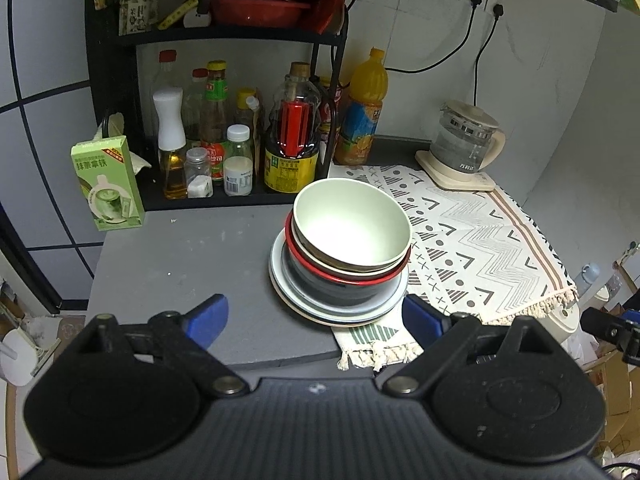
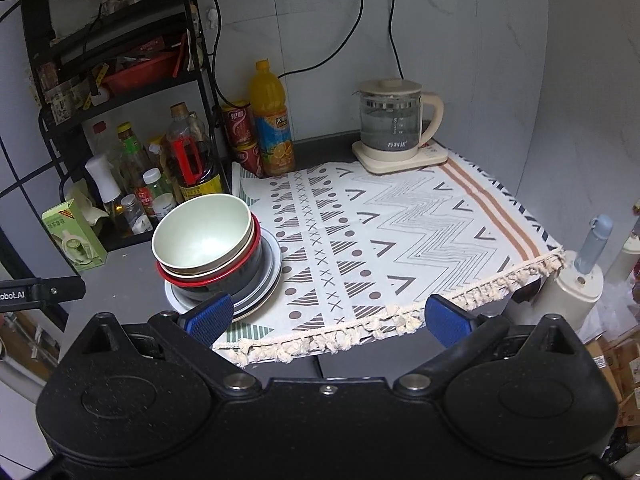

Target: Organize plates and bowls

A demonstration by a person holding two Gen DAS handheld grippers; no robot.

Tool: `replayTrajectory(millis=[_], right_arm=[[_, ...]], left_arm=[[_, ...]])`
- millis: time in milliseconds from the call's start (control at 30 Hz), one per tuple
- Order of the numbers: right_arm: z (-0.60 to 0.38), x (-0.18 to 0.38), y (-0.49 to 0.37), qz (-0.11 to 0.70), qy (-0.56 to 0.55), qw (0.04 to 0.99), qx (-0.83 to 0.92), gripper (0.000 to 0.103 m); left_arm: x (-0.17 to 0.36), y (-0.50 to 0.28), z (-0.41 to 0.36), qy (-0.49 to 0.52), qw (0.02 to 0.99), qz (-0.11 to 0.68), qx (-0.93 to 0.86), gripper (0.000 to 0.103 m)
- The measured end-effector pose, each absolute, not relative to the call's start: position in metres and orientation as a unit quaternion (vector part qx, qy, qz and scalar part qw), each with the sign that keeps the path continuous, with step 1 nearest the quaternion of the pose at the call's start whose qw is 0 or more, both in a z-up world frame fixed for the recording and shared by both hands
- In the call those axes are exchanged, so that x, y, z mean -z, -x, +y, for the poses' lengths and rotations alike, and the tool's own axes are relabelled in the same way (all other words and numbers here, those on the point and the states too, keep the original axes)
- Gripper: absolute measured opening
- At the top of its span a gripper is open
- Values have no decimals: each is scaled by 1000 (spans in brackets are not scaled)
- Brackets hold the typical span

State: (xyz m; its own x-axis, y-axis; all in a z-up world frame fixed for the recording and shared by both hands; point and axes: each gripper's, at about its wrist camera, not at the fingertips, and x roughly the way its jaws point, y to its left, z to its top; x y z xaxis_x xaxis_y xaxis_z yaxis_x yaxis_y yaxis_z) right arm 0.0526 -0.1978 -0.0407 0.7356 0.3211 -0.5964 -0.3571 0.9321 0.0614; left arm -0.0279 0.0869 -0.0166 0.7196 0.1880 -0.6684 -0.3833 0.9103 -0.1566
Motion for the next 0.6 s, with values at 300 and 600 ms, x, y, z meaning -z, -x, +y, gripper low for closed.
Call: replayTrajectory(millis=[300,600], right_arm=[[-199,38,-40,296,33,941,-164,103],[-200,42,-33,297,36,941,-159,103]], left_arm=[[10,40,78,123,923,331,-152,93],[11,43,74,120,925,330,-146,93]])
